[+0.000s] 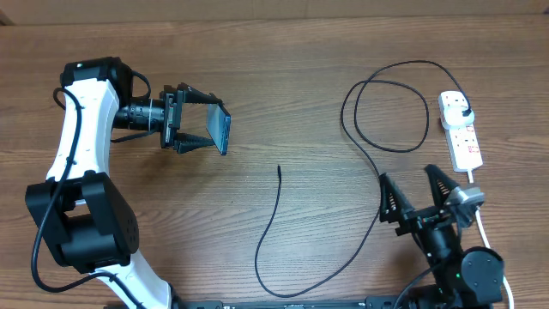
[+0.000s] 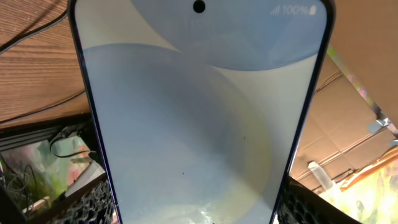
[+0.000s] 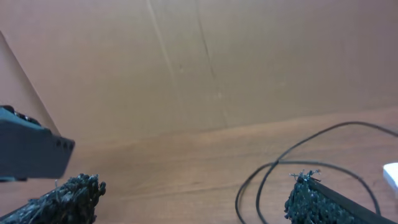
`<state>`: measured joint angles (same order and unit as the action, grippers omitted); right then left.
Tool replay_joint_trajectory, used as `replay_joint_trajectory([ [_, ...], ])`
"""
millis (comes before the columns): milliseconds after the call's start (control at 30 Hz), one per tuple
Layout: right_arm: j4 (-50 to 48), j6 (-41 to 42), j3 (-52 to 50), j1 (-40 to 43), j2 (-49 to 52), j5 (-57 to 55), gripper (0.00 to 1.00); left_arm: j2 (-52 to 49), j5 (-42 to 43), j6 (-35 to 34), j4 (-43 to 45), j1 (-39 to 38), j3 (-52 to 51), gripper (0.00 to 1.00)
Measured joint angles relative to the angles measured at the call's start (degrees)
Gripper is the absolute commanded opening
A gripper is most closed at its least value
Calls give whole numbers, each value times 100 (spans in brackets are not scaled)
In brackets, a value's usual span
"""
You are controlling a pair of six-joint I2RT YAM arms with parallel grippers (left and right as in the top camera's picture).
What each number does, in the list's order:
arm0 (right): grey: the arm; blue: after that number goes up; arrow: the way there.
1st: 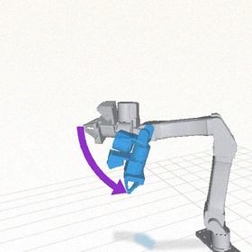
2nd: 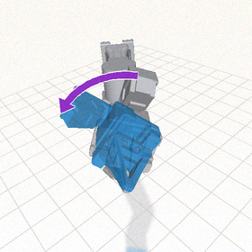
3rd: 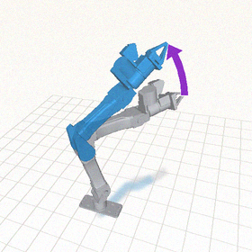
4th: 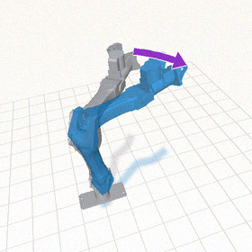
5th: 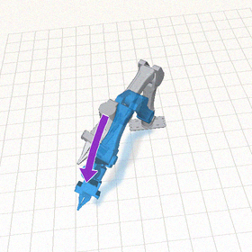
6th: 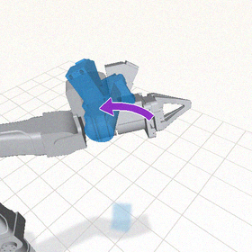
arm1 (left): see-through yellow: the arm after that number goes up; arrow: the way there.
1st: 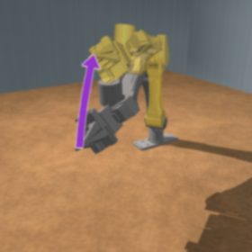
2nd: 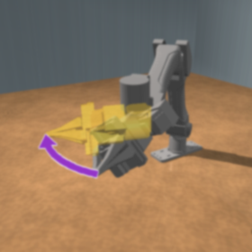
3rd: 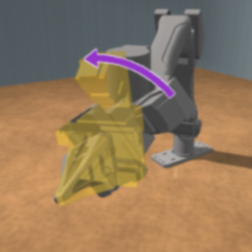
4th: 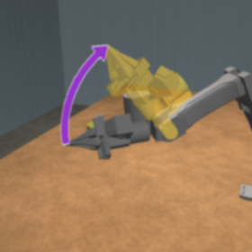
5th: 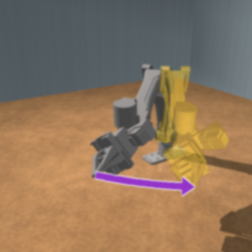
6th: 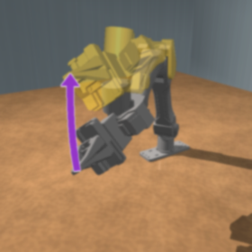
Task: Plug charger to phone and switch on socket
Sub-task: 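Swing the right gripper up and left toward the held phone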
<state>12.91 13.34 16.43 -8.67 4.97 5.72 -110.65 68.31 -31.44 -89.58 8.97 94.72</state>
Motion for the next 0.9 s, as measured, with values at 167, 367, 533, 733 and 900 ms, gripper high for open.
replay_joint_trajectory([
  [167, 566, 13, 933, 0, 1113, -11, 100, 0, 0, 0, 2, 2, 0, 4],
  [367, 1631, 17, 2378, 0, 2833, 245, 100, 0, 0, 0, -2, 2, 2, 5],
  [533, 2771, 22, 3773, 0, 4660, 1086, 100, 0, -37, 0, 2, 2, 0, 4],
  [733, 2599, 17, 4098, 0, 5783, 2612, 100, 0, -247, -2, 2, 0, 0, 5],
  [900, 2365, 20, 4098, 0, 6293, 3648, 100, 0, -437, -153, 22, 2, 0, 4],
])
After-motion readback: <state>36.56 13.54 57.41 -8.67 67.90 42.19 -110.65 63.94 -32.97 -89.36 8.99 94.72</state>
